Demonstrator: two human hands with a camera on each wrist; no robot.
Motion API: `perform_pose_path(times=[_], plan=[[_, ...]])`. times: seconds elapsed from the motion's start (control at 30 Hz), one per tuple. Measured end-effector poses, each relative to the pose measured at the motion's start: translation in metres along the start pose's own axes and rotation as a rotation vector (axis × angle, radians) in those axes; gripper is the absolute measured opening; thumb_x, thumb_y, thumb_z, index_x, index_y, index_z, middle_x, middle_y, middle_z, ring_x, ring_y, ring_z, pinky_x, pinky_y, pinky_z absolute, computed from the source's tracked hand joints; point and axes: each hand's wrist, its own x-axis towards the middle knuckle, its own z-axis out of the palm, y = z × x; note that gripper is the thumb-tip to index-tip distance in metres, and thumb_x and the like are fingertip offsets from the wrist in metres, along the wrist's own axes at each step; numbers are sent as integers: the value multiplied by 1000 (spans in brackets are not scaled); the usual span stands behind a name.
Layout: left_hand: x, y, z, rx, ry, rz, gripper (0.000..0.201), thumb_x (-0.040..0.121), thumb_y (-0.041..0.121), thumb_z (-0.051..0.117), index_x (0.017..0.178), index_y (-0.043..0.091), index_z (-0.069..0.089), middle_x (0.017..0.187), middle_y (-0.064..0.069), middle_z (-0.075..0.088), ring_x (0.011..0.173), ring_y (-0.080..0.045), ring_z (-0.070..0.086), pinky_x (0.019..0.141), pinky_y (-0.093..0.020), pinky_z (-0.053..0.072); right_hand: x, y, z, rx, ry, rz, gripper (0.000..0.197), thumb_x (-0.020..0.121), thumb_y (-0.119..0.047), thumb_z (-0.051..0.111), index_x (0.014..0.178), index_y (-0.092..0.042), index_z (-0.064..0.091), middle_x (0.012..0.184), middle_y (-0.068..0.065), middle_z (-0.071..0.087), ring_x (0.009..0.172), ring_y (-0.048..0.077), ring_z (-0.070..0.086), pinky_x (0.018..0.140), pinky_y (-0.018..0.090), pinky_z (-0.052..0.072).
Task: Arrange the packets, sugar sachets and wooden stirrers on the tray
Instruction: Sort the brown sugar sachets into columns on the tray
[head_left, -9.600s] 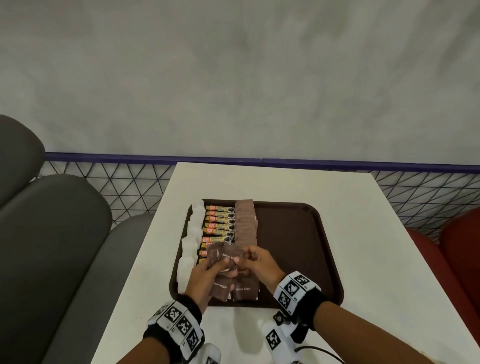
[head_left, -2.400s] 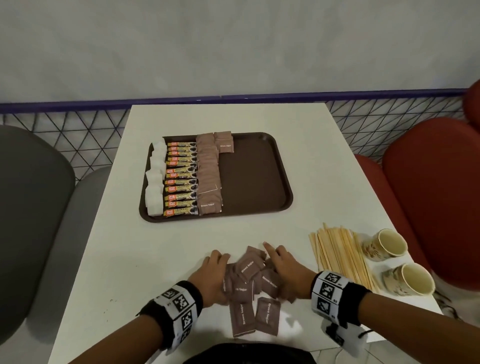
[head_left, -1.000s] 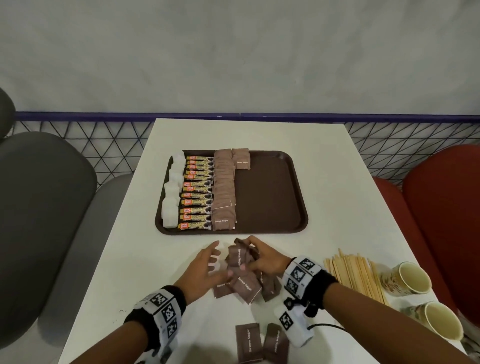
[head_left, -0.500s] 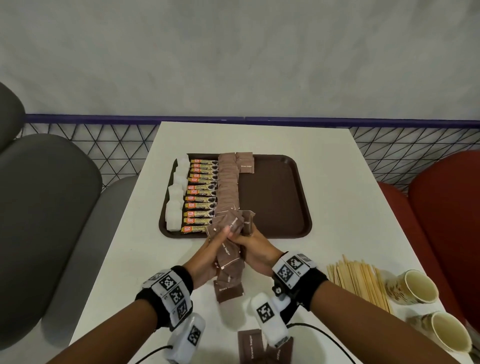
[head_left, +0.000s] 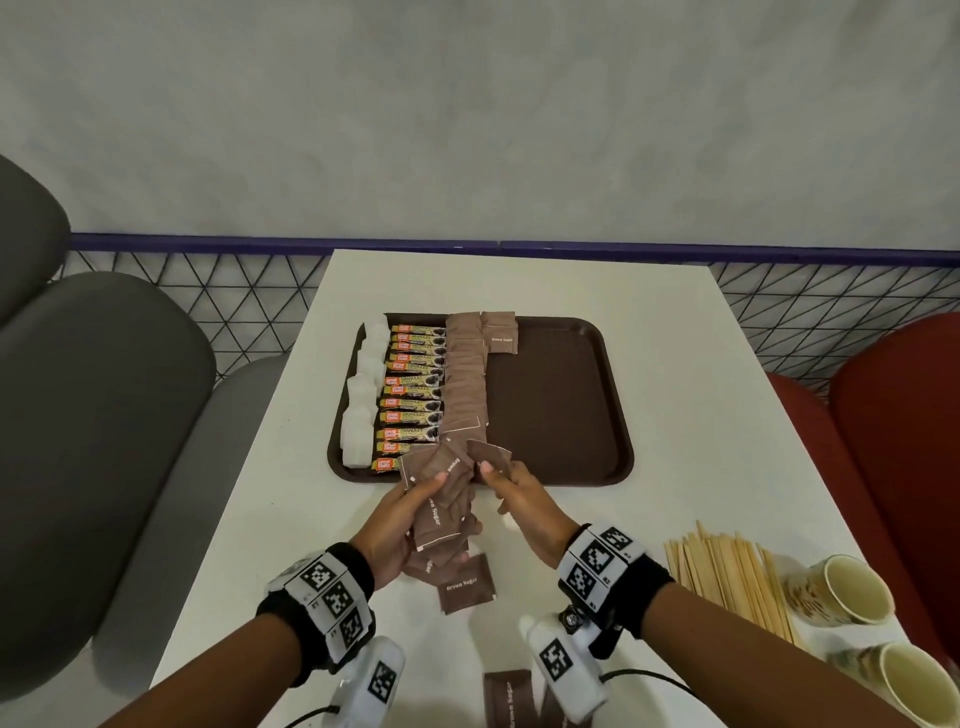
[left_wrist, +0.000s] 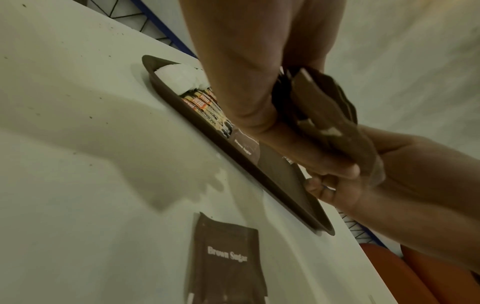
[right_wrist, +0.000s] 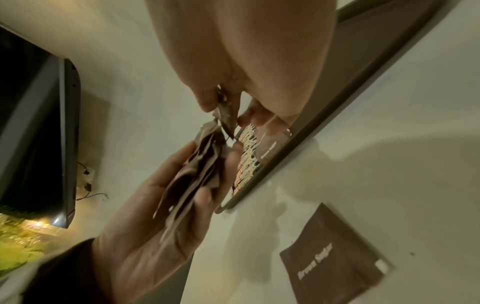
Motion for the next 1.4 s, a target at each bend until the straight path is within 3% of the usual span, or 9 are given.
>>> perform_pose_path(times=[0.07,0.13,0.23,0.4,0.63,0.73,1.0,1.3,1.4], plan=[[0,0,-4,-4,-9,3,42,92,30,52,123,1,53,103,-21,65,86,-38,66,61,-42,56,0,-2,-6,86,-4,-32,10,96,-17,46,96,-21,55,78,-10,49,70,4,44,67,19,38],[0,1,-7,-8,7,19,40,92,27,52,122,0,53,101,-21,64,82,-37,65,59,-42,55,4,0,-12,89,48,-88,12,93,-10,50,100,-19,53,80,-5,54,67,7,46,62,19,40],[2,3,-10,-20,49,53,39,93,26,52,121,-2,52,96,-22,62,76,-36,64,56,-41,53,12,0,-16,178,130,-103,12,89,-5,56,90,-16,50,80,1,55,64,12,47,58,22,42],[6,8,-12,-3,86,87,38,92,26,53,120,-1,53,91,-30,60,69,-36,64,56,-42,53,15,-2,-7,316,10,-70,15,91,-5,52,77,-10,51,70,6,52,59,13,49,57,23,47],[8,17,-5,8,86,106,32,88,24,60,116,9,60,98,-29,64,79,-38,63,60,-45,54,24,-4,1,224,-38,-77,17,88,-1,55,102,9,57,72,5,55,54,8,58,60,22,54],[8,18,-5,8,80,141,29,86,17,62,114,8,60,94,-27,64,73,-35,61,59,-44,54,28,-6,2,230,-38,-82,9,85,3,59,93,4,54,72,3,48,50,9,59,55,23,55],[14,25,-9,-52,93,138,28,86,12,60,112,4,60,87,-28,61,69,-35,60,57,-41,52,47,-16,-9,190,-77,-31,12,82,0,63,83,-11,59,74,5,62,61,8,60,54,17,48],[23,35,-33,-61,137,98,32,82,17,63,111,6,63,87,-29,64,67,-35,63,58,-41,53,132,-42,-64,55,321,-44,18,82,2,62,75,-14,57,72,3,60,60,11,52,48,14,43],[23,39,-40,-72,140,93,28,81,14,62,108,7,64,87,-31,64,67,-36,62,56,-42,53,172,-42,-80,-79,470,-20,23,80,-2,65,68,-20,56,79,6,62,65,16,55,58,21,45]])
